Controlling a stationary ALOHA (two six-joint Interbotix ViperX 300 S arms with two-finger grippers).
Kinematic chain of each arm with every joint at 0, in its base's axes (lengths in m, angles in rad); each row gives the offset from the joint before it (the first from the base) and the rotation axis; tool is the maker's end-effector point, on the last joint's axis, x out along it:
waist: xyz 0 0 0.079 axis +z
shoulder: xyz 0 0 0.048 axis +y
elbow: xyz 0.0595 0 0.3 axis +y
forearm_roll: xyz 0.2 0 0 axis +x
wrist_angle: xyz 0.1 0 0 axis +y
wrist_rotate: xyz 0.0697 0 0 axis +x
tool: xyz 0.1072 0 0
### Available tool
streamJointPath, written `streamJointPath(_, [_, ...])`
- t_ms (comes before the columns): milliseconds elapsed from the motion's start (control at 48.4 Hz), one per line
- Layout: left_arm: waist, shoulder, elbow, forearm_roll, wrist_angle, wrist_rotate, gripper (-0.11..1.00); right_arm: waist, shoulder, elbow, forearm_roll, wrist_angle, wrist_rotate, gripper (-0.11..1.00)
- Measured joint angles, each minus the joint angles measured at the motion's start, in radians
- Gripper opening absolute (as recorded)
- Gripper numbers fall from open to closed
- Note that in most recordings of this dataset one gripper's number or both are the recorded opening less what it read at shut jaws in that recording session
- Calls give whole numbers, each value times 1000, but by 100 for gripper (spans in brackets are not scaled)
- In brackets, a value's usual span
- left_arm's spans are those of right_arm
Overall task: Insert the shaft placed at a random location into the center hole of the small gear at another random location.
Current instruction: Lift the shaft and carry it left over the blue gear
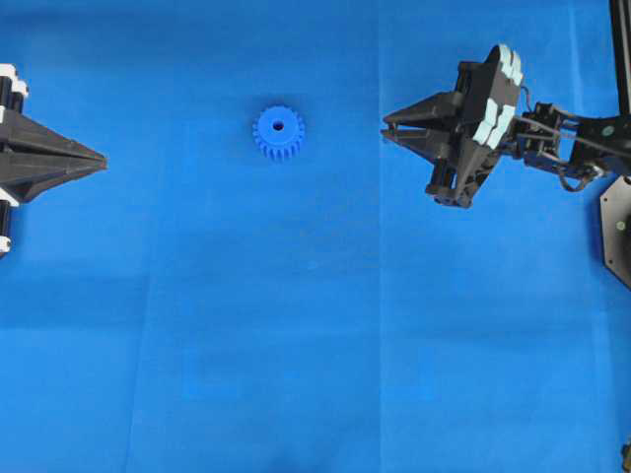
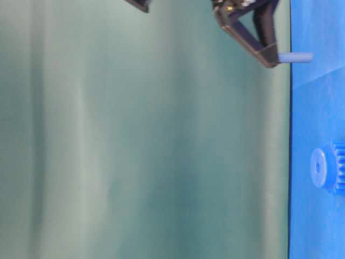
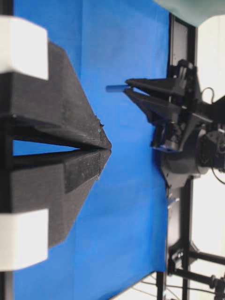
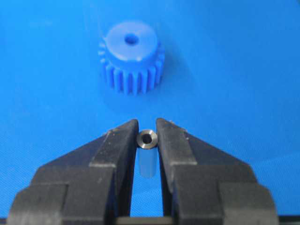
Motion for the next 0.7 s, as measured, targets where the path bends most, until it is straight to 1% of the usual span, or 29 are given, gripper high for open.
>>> streamJointPath(248, [0, 2, 0, 0, 0, 2, 0, 0, 2, -18, 0, 21, 0, 3])
streamJointPath(392, [-2, 2, 0, -2, 0, 2, 0, 0, 43, -64, 0, 20, 0, 3])
streamJointPath(496, [0, 3, 0, 0, 0, 0, 0, 0, 92, -124, 0, 21, -3, 3])
streamJointPath(599, [0, 3, 2, 0, 0, 0, 0, 0, 149, -207, -2, 23, -12, 3])
streamJointPath(702, [0, 2, 2, 0, 0, 0, 0, 0, 201, -278, -3, 28, -37, 3])
